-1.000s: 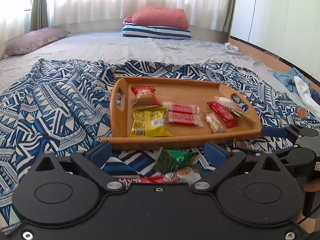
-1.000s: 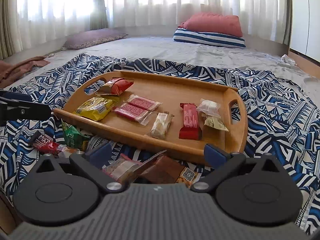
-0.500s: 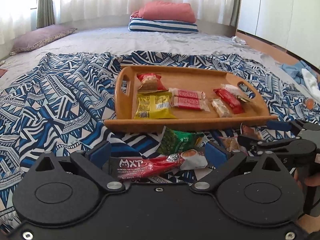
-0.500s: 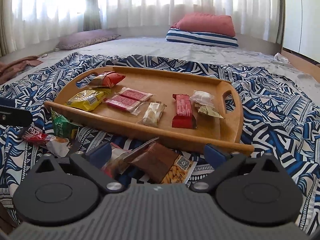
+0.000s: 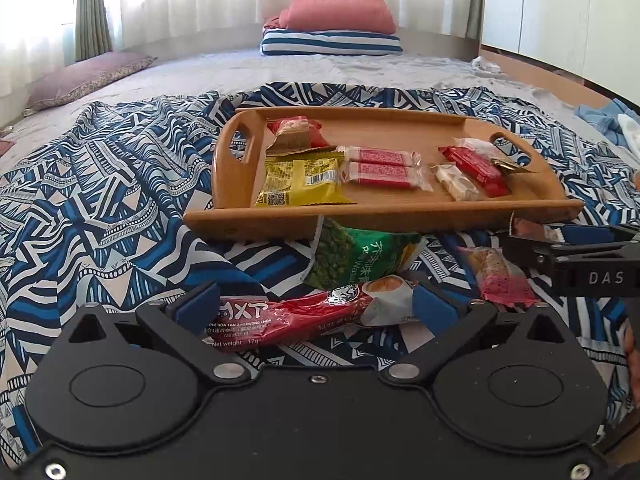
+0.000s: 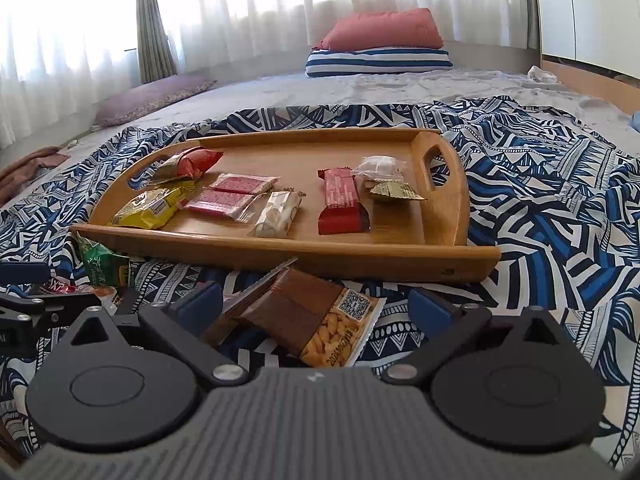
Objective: Organize snacks
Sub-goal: 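Grasp a red stick snack bag with the left tool while the right tool grasps a brown almond pack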
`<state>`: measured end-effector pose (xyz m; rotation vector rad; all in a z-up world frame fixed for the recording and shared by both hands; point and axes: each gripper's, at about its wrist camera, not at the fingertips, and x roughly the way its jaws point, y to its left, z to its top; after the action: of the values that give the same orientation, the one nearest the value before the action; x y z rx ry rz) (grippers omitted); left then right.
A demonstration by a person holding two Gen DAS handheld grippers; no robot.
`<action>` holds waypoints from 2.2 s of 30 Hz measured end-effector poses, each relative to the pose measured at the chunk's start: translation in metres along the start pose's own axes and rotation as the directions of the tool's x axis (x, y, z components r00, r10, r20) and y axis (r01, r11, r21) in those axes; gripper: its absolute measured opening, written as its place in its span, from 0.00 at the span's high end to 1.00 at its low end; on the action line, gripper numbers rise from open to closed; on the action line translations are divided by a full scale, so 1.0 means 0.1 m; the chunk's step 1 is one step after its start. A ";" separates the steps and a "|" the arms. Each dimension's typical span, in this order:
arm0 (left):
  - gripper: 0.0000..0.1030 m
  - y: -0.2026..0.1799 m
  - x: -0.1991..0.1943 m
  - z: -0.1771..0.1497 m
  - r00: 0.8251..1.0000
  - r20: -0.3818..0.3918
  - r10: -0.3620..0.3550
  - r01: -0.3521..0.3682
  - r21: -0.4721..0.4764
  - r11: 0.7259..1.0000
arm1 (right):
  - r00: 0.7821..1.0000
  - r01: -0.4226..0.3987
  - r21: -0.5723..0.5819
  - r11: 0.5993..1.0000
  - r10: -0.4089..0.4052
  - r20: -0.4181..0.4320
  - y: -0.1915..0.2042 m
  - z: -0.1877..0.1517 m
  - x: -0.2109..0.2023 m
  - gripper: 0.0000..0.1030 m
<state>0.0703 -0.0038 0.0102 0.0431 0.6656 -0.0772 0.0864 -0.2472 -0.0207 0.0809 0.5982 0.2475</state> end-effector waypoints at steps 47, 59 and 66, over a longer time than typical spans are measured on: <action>0.66 -0.14 -0.17 -0.08 0.996 -0.023 -0.081 0.083 0.139 0.987 | 0.996 0.092 -0.109 0.990 -0.093 -0.007 0.15 -0.07 0.11 0.00; 0.58 -0.16 -0.09 -0.07 0.996 -0.023 -0.085 0.088 0.148 0.985 | 0.996 0.092 -0.109 0.990 -0.093 -0.007 0.15 -0.07 0.11 0.00; 0.65 -0.10 -0.06 -0.03 0.992 -0.046 -0.117 0.120 0.076 0.990 | 0.995 0.096 -0.112 0.989 -0.097 -0.006 0.16 -0.07 0.10 0.00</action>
<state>0.0632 -0.0135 0.0117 0.0812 0.7062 -0.2177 0.0869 -0.2292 -0.0299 -0.0575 0.5964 0.1874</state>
